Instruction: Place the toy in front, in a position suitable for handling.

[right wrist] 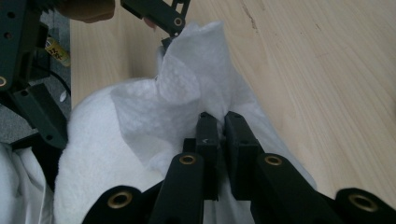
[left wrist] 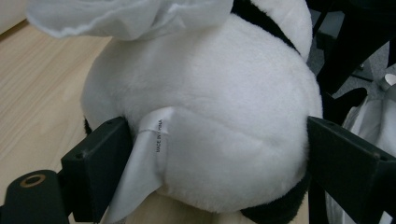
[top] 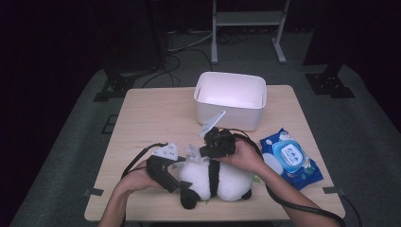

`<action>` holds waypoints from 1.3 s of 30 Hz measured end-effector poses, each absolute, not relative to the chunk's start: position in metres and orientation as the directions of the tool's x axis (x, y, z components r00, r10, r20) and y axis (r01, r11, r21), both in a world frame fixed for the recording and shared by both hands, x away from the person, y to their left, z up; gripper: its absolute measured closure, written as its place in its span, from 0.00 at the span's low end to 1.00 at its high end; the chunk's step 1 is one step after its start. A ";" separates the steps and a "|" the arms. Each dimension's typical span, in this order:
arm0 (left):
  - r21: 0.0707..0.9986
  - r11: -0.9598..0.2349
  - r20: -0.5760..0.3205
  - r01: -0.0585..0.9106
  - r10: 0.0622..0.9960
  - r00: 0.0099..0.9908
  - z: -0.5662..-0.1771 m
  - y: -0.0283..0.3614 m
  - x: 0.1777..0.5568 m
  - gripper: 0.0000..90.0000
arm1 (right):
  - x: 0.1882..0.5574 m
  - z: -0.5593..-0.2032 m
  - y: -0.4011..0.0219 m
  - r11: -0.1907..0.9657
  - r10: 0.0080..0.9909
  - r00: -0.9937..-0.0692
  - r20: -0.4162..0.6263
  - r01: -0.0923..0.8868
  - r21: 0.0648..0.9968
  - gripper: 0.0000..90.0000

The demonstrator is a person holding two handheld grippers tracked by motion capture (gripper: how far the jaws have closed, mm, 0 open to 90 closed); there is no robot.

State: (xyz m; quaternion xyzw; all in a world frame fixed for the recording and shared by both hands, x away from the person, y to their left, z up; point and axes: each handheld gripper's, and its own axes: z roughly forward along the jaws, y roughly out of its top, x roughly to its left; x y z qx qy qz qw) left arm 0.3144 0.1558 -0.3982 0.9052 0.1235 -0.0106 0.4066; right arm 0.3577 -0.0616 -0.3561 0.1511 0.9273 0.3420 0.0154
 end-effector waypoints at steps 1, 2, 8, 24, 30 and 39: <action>0.734 -0.640 -0.115 0.228 0.213 0.970 -0.398 0.156 0.314 0.11 | 0.355 -0.356 -0.062 0.722 0.287 -0.955 0.070 0.264 0.640 0.94; 0.733 -0.642 -0.112 0.225 0.211 0.971 -0.398 0.156 0.314 0.11 | 0.354 -0.355 -0.062 0.723 0.284 -0.956 0.067 0.260 0.641 0.94; 0.733 -0.642 -0.112 0.224 0.212 0.971 -0.398 0.153 0.313 0.11 | 0.343 -0.353 -0.069 0.715 0.276 -0.959 0.065 0.250 0.653 0.94; 0.734 -0.638 -0.121 0.232 0.213 0.969 -0.399 0.153 0.314 0.11 | 0.311 -0.355 -0.093 0.714 0.256 -0.964 0.073 0.240 0.658 0.93; 0.737 -0.630 -0.130 0.243 0.221 0.967 -0.400 0.153 0.315 0.11 | 0.308 -0.362 -0.117 0.701 0.294 -0.951 0.095 0.282 0.655 0.93; 0.735 -0.634 -0.125 0.239 0.220 0.968 -0.399 0.153 0.315 0.11 | 0.303 -0.362 -0.147 0.682 0.346 -0.934 0.085 0.313 0.661 0.93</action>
